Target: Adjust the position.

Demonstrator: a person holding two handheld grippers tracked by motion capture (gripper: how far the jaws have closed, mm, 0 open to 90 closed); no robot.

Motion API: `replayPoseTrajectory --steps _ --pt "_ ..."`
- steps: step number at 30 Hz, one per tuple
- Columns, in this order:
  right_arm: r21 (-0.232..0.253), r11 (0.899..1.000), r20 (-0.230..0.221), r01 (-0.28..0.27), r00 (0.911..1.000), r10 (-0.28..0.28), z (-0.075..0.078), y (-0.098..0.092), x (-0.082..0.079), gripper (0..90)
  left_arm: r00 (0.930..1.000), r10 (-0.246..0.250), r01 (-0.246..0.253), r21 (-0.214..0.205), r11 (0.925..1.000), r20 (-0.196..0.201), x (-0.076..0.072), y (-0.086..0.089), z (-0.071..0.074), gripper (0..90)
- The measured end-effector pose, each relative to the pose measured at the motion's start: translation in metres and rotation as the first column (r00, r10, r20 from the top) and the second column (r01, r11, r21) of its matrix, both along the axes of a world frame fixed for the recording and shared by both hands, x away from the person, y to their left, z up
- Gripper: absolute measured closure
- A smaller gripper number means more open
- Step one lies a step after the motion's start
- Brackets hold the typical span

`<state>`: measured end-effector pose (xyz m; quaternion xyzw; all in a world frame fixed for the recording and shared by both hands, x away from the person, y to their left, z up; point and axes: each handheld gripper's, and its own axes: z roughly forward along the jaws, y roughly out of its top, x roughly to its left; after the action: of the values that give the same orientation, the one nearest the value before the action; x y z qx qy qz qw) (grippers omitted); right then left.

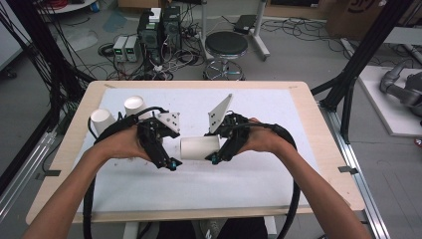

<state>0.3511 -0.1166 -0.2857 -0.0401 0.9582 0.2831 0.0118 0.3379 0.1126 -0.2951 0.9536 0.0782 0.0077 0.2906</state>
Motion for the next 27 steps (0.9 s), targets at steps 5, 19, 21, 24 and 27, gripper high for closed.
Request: replayPoseTrajectory --steps 5,19,21,24,27 --pt "-0.028 0.999 0.005 -0.016 0.9999 0.016 -0.002 0.006 0.001 32.4 1.0 0.003 -0.003 0.038 0.9993 0.001 0.0 0.0 -0.002 5.7" --pt "-0.096 0.995 -0.014 -0.024 0.9996 0.023 -0.008 0.022 -0.001 32.4 1.0 -0.005 0.006 0.066 0.9978 -0.006 0.0 -0.008 -0.008 5.7" --pt "-0.094 0.995 -0.007 -0.028 0.9996 0.028 -0.008 0.023 -0.001 32.4 0.9999 -0.014 0.014 0.071 0.9974 -0.006 0.001 -0.011 -0.008 5.7" --pt "-0.095 0.995 -0.009 -0.028 0.9996 0.027 -0.008 0.025 -0.001 32.4 0.9997 -0.021 0.022 0.069 0.9974 -0.012 0.0 -0.015 -0.009 5.7" --pt "-0.093 0.995 -0.012 -0.027 0.9996 0.026 -0.008 0.026 -0.001 32.4 0.9995 -0.03 0.031 0.073 0.9969 -0.013 0.001 -0.019 -0.009 5.7"
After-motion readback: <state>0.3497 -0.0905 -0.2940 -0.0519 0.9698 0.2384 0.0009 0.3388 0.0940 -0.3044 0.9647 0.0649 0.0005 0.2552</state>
